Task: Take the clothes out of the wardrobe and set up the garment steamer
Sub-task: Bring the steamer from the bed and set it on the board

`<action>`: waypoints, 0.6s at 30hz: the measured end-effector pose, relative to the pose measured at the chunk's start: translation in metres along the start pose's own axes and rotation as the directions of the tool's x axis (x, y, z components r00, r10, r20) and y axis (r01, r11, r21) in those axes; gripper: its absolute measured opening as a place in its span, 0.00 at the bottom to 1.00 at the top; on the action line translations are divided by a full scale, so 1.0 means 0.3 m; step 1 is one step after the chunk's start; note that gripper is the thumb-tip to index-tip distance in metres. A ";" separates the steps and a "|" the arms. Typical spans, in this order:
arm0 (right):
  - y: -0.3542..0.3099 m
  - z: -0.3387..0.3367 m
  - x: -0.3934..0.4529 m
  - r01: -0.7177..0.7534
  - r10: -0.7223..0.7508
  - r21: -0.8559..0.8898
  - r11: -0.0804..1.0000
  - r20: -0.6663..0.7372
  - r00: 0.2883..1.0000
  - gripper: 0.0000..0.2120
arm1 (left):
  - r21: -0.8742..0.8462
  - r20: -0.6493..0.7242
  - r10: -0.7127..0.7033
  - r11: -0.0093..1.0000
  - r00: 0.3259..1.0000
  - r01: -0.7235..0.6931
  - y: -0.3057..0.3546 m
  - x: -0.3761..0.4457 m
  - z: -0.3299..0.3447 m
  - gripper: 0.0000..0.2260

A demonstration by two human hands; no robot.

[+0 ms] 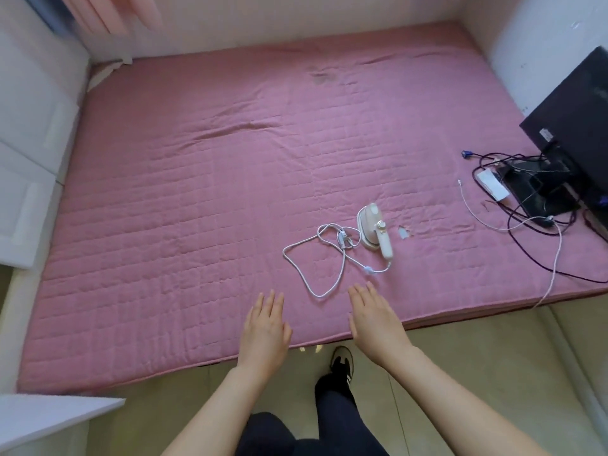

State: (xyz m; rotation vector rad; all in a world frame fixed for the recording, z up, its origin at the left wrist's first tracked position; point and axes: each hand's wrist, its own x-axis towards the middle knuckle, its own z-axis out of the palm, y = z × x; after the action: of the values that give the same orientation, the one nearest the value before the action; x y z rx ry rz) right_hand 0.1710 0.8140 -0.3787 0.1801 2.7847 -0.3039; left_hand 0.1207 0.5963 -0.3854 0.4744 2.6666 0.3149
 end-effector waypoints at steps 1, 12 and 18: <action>0.040 0.002 0.030 0.008 -0.008 -0.003 1.000 0.012 1.000 0.27 | -0.020 0.009 -0.018 1.000 1.000 0.018 0.029 0.028 0.011 0.26; 0.269 0.152 0.386 -0.025 0.006 0.076 0.997 0.233 0.972 0.23 | -0.314 0.196 -0.295 0.885 0.935 0.345 0.064 0.366 0.201 0.25; 0.339 0.325 0.576 -0.119 0.078 0.121 0.985 0.302 0.950 0.23 | -0.389 0.299 -0.430 0.760 0.852 0.520 -0.032 0.584 0.359 0.26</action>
State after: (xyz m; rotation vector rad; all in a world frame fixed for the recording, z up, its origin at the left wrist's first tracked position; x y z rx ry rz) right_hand 0.0558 0.9056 -0.5462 0.2816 2.4495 -0.4590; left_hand 0.0146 0.6685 -0.5463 -0.3162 2.3022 0.6760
